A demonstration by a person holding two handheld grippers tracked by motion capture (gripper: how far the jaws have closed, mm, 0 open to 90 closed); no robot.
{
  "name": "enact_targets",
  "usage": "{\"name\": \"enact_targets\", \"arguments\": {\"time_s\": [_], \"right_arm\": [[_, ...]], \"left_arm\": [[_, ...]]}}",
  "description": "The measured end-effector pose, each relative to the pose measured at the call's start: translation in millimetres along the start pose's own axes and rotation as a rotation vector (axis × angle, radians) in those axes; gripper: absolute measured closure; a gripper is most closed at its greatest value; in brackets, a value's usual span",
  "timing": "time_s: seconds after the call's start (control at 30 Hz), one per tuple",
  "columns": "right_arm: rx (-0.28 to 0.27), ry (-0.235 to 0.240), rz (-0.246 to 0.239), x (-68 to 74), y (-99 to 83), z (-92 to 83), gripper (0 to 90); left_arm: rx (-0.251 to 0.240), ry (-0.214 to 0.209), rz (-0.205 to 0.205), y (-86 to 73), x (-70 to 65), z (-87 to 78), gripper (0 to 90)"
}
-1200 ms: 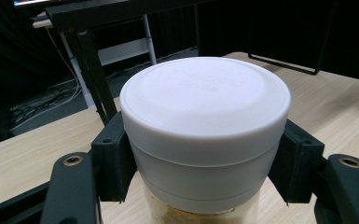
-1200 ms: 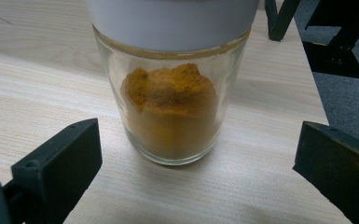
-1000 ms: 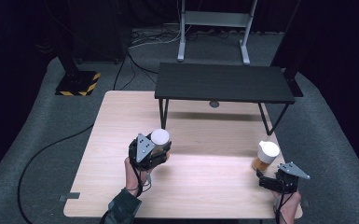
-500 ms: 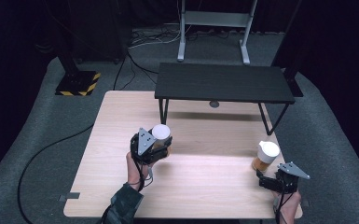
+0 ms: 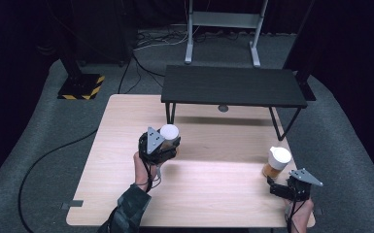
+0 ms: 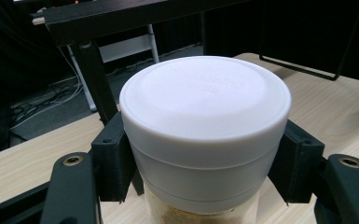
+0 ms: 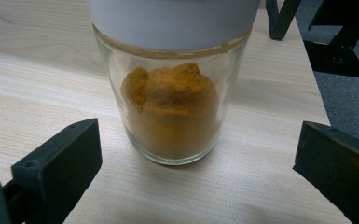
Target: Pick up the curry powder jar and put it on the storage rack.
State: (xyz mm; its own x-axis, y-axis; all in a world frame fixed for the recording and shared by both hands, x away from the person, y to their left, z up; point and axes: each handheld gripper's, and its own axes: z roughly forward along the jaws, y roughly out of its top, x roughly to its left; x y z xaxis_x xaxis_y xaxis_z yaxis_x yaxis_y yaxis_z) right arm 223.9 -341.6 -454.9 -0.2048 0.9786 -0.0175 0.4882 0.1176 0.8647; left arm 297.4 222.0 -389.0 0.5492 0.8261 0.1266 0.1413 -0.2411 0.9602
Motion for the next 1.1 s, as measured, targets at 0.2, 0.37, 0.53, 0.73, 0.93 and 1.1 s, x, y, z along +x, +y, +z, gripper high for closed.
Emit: {"name": "enact_targets", "arguments": {"time_s": [0.2,0.37,0.53,0.73,0.93,1.1], "right_arm": [[0.0,0.0,0.0,0.0,0.1,0.0,0.0],[0.0,-0.001,-0.001,0.2,0.0,-0.1,0.0],[0.001,0.001,-0.001,-0.1,0.3,0.1,0.0],[0.0,-0.002,-0.003,0.6,0.0,-0.1,0.0],[0.0,-0.002,-0.003,0.7,0.0,-0.1,0.0],[0.002,-0.002,-0.003,0.6,0.4,0.1,0.0]], "left_arm": [[0.011,-0.003,0.008,2.7,1.4,5.9,33.3],[0.009,-0.006,0.01,4.8,2.1,8.2,33.3],[0.009,-0.004,0.011,7.0,4.0,11.0,33.3],[0.014,-0.009,0.014,10.9,6.8,14.3,33.3],[0.018,-0.014,0.013,14.7,9.9,17.1,33.3],[0.021,-0.016,0.014,17.7,12.9,19.6,33.3]]}}
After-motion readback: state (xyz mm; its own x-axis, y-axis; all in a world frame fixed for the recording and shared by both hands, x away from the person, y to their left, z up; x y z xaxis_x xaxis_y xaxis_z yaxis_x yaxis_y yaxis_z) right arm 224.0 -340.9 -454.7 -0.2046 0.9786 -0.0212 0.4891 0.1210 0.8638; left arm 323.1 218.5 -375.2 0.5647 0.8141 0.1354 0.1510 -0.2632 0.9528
